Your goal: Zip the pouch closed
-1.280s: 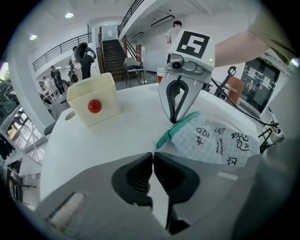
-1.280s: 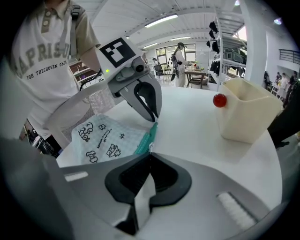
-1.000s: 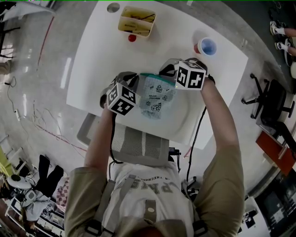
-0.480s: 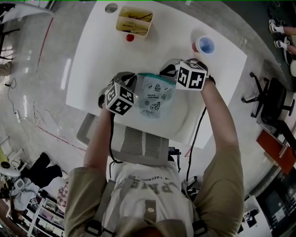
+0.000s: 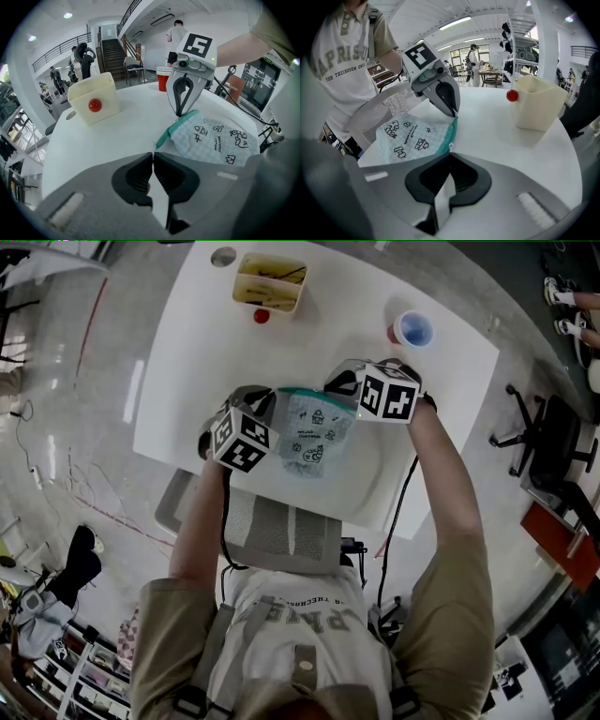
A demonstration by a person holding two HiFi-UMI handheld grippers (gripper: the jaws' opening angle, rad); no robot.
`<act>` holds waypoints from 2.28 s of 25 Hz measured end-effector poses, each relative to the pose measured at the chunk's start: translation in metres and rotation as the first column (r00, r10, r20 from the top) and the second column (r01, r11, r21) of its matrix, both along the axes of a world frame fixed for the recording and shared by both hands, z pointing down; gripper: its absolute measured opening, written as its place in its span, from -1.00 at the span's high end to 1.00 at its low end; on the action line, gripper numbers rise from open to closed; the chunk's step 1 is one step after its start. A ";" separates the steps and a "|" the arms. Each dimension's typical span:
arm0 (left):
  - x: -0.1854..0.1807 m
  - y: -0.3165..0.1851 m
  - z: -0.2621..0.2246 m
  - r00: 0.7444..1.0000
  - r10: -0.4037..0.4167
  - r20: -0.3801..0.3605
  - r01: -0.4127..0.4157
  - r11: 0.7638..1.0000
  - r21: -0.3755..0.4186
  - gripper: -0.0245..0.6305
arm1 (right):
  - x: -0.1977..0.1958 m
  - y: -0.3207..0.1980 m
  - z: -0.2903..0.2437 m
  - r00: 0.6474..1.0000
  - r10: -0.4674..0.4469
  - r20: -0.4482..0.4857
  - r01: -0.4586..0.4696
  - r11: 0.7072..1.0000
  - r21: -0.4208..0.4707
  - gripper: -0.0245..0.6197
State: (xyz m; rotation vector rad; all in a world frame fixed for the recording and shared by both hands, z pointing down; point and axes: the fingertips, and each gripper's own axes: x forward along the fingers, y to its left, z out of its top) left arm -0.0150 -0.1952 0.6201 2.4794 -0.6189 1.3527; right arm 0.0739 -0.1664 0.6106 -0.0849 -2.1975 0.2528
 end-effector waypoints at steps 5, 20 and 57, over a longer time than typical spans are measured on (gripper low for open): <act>-0.002 0.000 0.001 1.000 -0.004 0.008 0.004 1.000 0.001 0.86 | 0.006 0.003 0.002 1.000 -0.007 -0.016 0.007 1.000 0.001 0.92; -0.004 0.000 0.002 1.000 -0.003 0.019 0.003 1.000 0.003 0.86 | 0.015 0.011 0.000 1.000 0.002 -0.023 -0.002 1.000 -0.003 0.92; -0.038 -0.006 0.001 0.997 -0.062 0.048 0.061 0.998 0.029 0.85 | 0.061 0.014 -0.013 0.990 0.139 -0.001 -0.139 0.990 -0.006 0.92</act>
